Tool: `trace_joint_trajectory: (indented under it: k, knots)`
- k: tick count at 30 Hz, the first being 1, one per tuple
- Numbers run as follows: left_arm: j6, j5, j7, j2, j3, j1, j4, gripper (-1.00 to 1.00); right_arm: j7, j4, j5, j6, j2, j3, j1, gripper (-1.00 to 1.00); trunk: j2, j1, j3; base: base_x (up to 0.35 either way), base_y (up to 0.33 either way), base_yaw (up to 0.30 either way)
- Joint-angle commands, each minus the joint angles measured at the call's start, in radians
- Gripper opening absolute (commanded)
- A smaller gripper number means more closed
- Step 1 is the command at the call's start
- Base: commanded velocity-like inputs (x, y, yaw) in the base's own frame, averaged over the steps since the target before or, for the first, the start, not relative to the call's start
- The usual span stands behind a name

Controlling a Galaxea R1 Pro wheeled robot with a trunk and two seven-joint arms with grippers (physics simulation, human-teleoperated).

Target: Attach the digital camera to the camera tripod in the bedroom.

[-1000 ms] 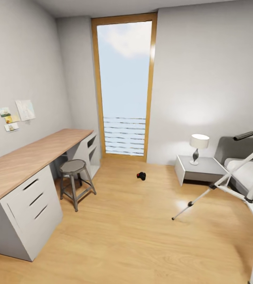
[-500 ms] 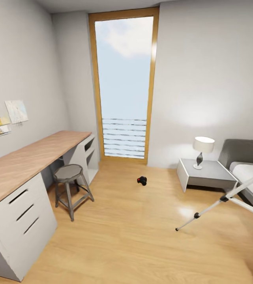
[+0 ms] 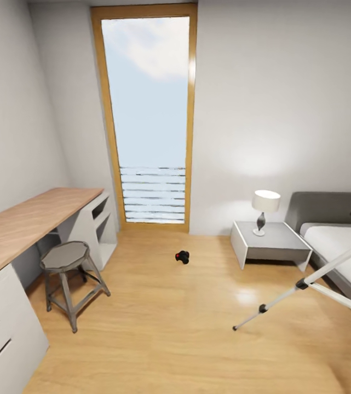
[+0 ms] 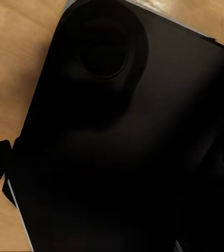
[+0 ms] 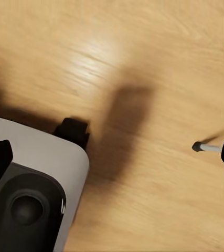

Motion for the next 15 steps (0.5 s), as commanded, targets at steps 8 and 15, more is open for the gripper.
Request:
trace_joint_trajectory:
  k: [8,15]
  knots:
    - [0.0,0.002,0.001,0.0,0.008,0.001,-0.003,1.0,0.003,0.001,0.003,0.003,-0.001,0.003,-0.001,1.0,0.0,0.001,-0.001,0.331,0.037,-0.231]
    - [-0.002,0.002,0.002,-0.001,0.008,0.001,-0.002,1.0,0.004,-0.001,0.009,0.0,0.0,0.007,-0.001,1.0,0.0,0.001,-0.001,0.331,0.072,-0.053]
